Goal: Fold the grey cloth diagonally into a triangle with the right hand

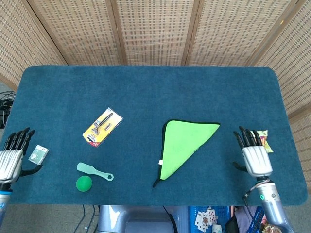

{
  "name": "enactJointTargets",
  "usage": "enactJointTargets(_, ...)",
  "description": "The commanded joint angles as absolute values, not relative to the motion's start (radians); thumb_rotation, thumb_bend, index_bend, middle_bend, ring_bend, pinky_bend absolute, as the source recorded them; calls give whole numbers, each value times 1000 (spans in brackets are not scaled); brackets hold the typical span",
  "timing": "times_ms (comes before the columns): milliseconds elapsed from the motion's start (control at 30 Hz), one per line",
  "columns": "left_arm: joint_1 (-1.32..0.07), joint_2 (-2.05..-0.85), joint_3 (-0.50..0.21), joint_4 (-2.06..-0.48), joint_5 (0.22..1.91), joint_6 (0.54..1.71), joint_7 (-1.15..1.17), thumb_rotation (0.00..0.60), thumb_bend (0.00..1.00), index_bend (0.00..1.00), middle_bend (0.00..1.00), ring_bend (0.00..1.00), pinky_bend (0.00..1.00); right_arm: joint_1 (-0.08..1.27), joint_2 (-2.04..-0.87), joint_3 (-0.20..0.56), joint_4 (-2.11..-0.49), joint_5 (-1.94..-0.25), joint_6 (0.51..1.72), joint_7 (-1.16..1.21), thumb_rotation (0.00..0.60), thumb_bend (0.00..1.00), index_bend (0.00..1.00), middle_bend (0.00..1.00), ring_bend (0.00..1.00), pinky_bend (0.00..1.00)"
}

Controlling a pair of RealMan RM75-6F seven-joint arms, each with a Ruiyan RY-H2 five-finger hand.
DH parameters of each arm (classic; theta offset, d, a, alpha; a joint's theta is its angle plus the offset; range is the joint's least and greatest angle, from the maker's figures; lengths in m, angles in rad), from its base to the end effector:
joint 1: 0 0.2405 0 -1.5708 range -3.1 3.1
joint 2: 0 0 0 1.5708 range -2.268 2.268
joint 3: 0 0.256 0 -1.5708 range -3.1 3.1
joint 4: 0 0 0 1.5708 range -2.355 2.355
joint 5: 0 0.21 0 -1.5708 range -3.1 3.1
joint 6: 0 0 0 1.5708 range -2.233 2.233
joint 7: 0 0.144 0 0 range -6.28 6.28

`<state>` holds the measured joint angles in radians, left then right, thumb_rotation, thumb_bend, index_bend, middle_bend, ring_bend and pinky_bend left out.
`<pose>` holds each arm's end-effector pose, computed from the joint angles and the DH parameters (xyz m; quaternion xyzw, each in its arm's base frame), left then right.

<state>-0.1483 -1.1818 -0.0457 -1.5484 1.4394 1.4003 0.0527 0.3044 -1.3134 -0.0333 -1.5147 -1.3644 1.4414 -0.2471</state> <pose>-0.3190 0.2006 0.1363 -0.6141 -0.3926 -0.3560 0.5848 -0.2915 -0.2301 0.0929 0.6570 -0.3376 0.3432 0.5801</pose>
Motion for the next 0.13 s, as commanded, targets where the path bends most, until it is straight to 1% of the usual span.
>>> enactJointTargets(33, -145, -1186, -41, -1555, 1450, 1410, 69, 600, 56, 0, 0, 0, 0, 233, -1281, -78, -1507, -1413, 1507, -193, 600, 128, 50, 0, 0, 0)
enactJointTargets(133, -142, -1191, -38, -1558, 1457, 1419, 82, 600, 56, 0, 0, 0, 0, 200, -1280, -90, -1481, -1430, 1528, -173, 600, 106, 17, 0, 0, 0)
